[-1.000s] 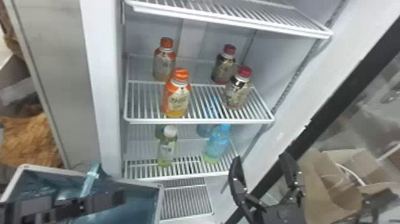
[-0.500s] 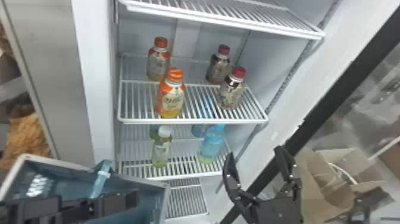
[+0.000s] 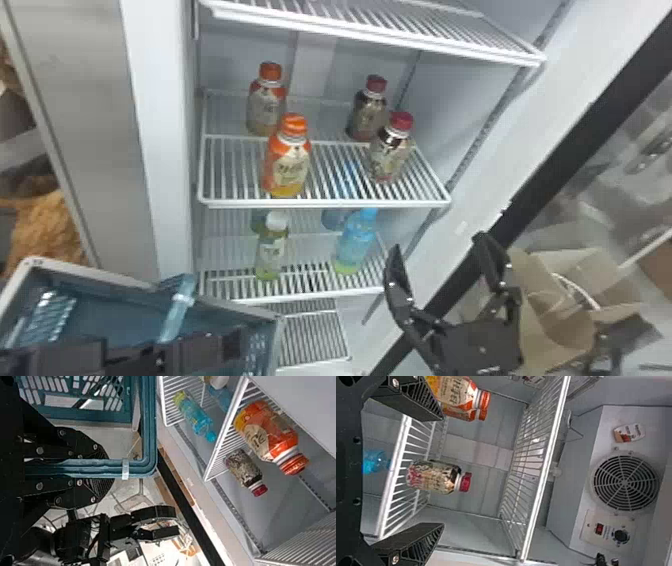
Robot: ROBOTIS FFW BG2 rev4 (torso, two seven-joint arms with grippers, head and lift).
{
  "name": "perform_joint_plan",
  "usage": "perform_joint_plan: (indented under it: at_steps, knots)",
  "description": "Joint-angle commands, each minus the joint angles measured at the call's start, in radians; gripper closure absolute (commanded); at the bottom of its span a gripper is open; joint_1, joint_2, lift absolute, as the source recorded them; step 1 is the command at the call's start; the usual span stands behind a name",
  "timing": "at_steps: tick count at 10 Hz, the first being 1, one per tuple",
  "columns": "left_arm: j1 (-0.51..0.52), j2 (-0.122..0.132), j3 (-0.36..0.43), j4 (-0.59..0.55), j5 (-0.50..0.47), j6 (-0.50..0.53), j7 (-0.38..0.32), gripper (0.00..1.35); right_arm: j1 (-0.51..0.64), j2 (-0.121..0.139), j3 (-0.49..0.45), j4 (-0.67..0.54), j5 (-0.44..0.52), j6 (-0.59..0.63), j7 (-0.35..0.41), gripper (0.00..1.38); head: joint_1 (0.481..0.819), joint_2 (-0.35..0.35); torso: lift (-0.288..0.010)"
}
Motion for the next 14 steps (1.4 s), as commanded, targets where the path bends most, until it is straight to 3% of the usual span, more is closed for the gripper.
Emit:
perform_joint_plan:
  at_steps: [1, 4, 6, 8, 12, 14]
  knots:
    - [0.006, 0.000, -0.002, 0.002, 0.011, 0.001, -0.002, 1.21, -0.003, -0.004, 0.001, -0.035, 0.009, 0.049, 0.002, 0.10, 0.695, -0.350, -0.040]
    - [-0.009, 0.000, -0.023, 0.005, -0.033, 0.001, -0.004, 1.21, -0.005, -0.014, 0.007, -0.079, 0.025, 0.113, 0.002, 0.10, 0.695, -0.350, -0.040]
    - [-0.031, 0.005, -0.045, -0.002, -0.256, 0.001, -0.013, 1.21, 0.000, -0.018, 0.009, -0.082, 0.023, 0.122, 0.002, 0.09, 0.695, -0.350, -0.040]
    - [-0.043, 0.011, -0.067, -0.007, -0.368, 0.001, -0.013, 1.21, 0.007, -0.024, 0.019, -0.089, 0.021, 0.137, 0.003, 0.10, 0.695, -0.350, -0.040]
    - [-0.043, 0.014, -0.071, -0.007, -0.358, 0.001, -0.027, 1.21, 0.014, -0.024, 0.021, -0.101, 0.023, 0.164, 0.018, 0.09, 0.695, -0.327, -0.040]
    - [-0.048, 0.014, -0.083, 0.012, -0.290, 0.001, -0.025, 1.21, 0.017, -0.026, 0.025, -0.099, 0.027, 0.179, 0.026, 0.09, 0.695, -0.331, -0.040]
